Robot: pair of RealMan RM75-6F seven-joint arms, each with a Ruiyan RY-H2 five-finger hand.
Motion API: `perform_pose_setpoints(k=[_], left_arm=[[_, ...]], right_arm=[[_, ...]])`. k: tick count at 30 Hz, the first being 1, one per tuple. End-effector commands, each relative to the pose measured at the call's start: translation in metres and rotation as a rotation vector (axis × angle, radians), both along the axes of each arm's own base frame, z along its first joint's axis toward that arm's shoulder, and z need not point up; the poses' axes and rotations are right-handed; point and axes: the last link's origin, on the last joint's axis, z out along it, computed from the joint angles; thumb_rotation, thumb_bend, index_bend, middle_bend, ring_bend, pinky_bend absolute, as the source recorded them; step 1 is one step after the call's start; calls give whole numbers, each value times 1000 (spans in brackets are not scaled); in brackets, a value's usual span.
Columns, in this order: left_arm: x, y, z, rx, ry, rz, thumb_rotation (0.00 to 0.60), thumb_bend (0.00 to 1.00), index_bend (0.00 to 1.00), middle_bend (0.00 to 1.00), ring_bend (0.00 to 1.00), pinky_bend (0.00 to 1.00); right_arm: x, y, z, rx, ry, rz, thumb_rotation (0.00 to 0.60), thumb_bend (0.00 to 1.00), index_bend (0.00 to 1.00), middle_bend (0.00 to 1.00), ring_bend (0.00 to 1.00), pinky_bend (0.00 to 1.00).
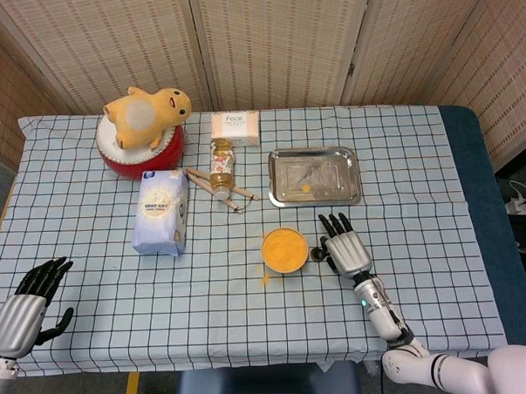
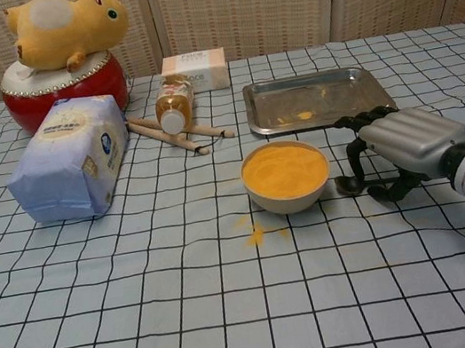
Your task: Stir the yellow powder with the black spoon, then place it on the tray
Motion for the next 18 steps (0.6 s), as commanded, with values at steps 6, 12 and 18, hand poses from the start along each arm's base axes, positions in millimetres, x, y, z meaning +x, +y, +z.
perform_pose_setpoints(k=[6,12,18], left_arm=[[0,1,0,-2,1,0,600,427,0,0,0,84],[0,1,0,-3,3,-2,600,427,0,0,0,84],[0,0,-1,-5,3,-3,600,427,0,0,0,84]], right_arm=[[-1,0,-2,2,4,-1,600,317,545,0,0,0],[-2,-1,2,-11,4,-2,600,321,580,0,0,0],[-1,0,13,-39,-4,11,600,321,597,0,0,0]])
